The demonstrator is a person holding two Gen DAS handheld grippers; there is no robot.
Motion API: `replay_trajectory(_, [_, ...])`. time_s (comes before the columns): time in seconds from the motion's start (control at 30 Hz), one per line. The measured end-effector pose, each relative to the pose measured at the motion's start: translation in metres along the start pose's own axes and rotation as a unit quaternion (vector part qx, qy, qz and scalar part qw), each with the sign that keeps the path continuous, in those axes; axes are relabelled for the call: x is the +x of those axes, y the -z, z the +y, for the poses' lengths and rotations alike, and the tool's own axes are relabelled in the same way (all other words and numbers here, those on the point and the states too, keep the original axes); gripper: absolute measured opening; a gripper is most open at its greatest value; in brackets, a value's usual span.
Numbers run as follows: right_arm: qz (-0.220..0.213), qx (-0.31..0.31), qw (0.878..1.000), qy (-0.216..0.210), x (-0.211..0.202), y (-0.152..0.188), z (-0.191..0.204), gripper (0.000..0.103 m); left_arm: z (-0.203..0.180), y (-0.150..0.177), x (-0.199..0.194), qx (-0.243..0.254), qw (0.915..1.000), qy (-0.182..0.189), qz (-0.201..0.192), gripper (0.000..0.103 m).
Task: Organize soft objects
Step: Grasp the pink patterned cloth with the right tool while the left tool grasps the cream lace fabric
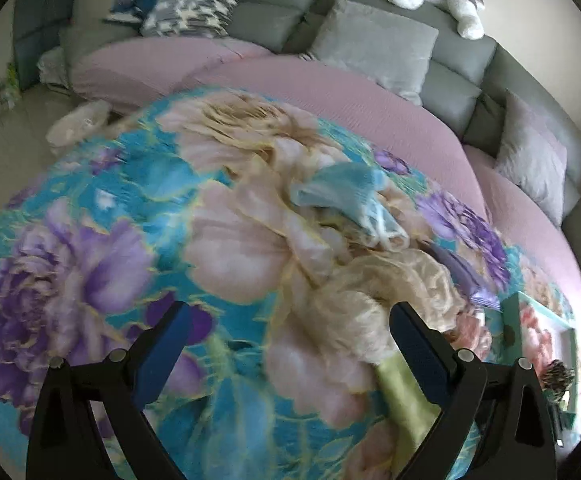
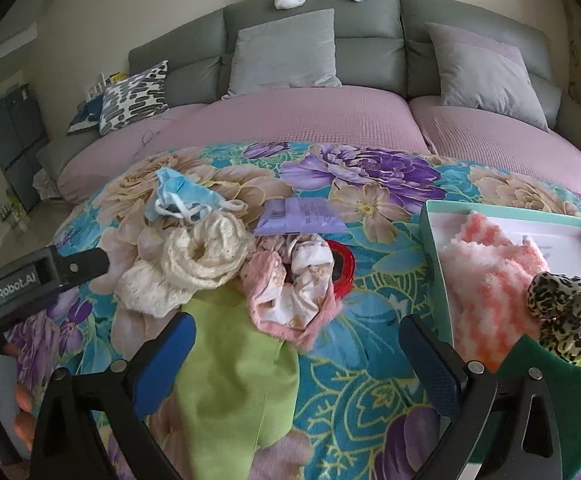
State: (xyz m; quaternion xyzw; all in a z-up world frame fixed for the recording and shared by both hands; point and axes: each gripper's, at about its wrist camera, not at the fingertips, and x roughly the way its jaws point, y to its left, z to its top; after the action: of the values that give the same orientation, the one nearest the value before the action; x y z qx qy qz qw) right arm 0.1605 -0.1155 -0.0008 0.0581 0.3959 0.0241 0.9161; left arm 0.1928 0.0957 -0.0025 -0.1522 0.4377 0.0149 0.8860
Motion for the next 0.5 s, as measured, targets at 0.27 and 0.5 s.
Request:
replay_trajectory(0.27, [0.011,0.018,1.000,0.003,0.022,-0.007,-0.006,0.089,-0.014,-0.008,0.025,-0.037,0.9965,0.075,0.007,0.099])
replay_trajectory(0.5, [0.020,0.031,0.999,-0.009,0.038,-0.009,-0.007,0.079,-0.028,-0.002,0.049,-0.018,0.9953,0.086,0.041,0.093])
